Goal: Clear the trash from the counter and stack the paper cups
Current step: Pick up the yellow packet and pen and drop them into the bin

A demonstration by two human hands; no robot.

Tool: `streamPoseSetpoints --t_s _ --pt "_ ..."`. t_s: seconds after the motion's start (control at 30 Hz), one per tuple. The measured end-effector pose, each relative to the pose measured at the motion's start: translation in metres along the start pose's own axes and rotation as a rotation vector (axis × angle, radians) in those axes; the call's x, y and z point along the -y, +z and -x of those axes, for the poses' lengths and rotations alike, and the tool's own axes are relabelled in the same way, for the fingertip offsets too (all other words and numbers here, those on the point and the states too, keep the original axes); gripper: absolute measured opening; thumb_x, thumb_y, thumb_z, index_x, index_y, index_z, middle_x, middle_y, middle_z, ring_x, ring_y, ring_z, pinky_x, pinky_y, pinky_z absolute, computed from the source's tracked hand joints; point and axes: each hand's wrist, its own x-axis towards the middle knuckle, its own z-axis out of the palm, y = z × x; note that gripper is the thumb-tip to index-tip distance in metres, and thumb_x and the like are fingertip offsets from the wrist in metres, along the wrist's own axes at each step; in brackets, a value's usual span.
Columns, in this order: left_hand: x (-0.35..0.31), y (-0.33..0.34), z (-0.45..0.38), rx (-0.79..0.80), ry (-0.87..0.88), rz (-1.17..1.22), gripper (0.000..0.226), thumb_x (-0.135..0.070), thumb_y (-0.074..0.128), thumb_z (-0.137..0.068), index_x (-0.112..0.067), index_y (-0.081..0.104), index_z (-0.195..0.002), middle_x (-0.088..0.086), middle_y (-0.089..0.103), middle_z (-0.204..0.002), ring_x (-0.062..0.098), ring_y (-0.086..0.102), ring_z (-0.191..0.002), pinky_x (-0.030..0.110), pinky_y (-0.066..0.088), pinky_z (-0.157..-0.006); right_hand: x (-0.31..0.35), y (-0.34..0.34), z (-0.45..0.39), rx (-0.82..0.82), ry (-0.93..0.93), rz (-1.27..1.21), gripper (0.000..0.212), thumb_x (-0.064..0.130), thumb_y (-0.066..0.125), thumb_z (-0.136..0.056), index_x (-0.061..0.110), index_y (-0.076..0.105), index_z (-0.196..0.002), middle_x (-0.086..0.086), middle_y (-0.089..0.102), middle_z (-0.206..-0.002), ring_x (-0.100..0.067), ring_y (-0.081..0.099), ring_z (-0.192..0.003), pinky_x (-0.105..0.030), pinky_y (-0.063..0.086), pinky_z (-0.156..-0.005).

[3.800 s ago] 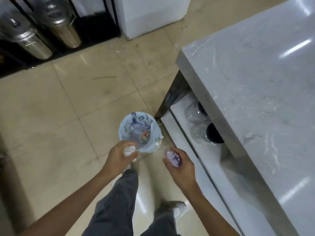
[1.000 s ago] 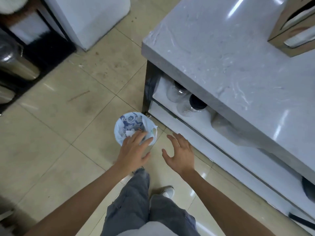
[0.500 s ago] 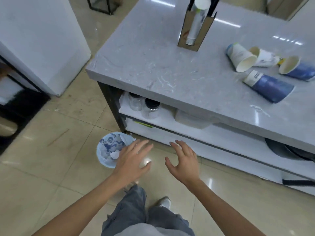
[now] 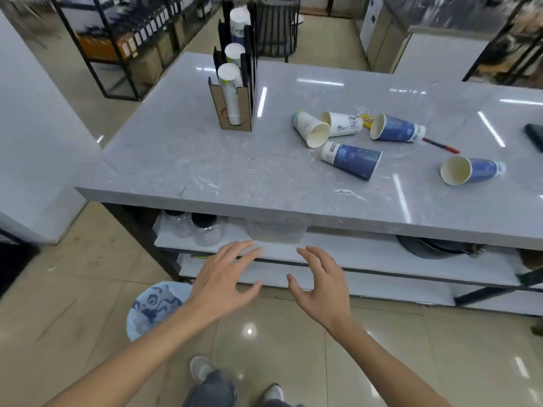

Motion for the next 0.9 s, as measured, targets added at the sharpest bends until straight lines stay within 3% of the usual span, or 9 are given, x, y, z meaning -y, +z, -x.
streamPoseSetpoints --t_s 0.2,0.37,0.5,0.7,0.9 --pt "-0.025 -0.016 -0.065 -0.026 0.077 -0.025 0.069 -0.065 0.048 -0.087 -0.043 0.034 -0.15 -0.017 0.036 -0.155 0.012 0.026 -0.148 0.042 0.04 -0.113 -0.021 -0.043 -0.039 -0.113 -0.021 -0.017 0.055 0.05 0.069 -0.087 0.027 0.059 -0.137 0.003 0.058 -0.14 -0.018 0.052 -0.137 -0.043 0.051 -0.103" --pt "-0.04 -0.029 -0.135 -0.093 0.176 -0.033 0.062 -0.057 0.06 -0.087 -0.036 0.047 -0.144 -0.013 0.048 -0.146 0.017 0.036 -0.142 0.042 0.044 -0.108 -0.048 -0.075 -0.08 -0.179 -0.007 -0.021 0.054 0.048 0.068 -0.087 0.025 0.06 -0.135 0.003 0.057 -0.142 -0.017 0.051 -0.137 -0.039 0.049 -0.106" --pt "-0.054 -0.033 -0.198 -0.114 0.253 -0.053 0.063 -0.059 0.056 -0.085 -0.034 0.05 -0.142 -0.011 0.053 -0.142 0.019 0.041 -0.139 0.041 0.048 -0.104 -0.073 -0.099 -0.118 -0.221 0.018 -0.001 0.053 0.046 0.067 -0.087 0.022 0.061 -0.134 0.002 0.058 -0.139 -0.015 0.052 -0.133 -0.026 0.04 -0.105" --pt "-0.079 -0.034 -0.303 -0.143 0.357 -0.015 0.058 -0.05 0.066 -0.083 -0.027 0.059 -0.136 -0.006 0.059 -0.135 0.023 0.048 -0.133 0.045 0.053 -0.095 -0.109 -0.132 -0.189 -0.255 0.072 -0.027 0.053 0.035 0.076 -0.086 0.017 0.062 -0.134 0.0 0.061 -0.133 -0.017 0.057 -0.125 -0.033 0.049 -0.101" --pt "-0.101 -0.041 -0.415 -0.206 0.441 0.078 0.054 -0.042 0.068 -0.081 -0.021 0.065 -0.131 0.0 0.066 -0.127 0.028 0.054 -0.125 0.044 0.05 -0.1 -0.146 -0.159 -0.26 -0.237 0.145 -0.052 0.049 0.032 0.075 -0.091 0.02 0.059 -0.136 0.005 0.061 -0.134 -0.011 0.054 -0.125 -0.022 0.043 -0.103"
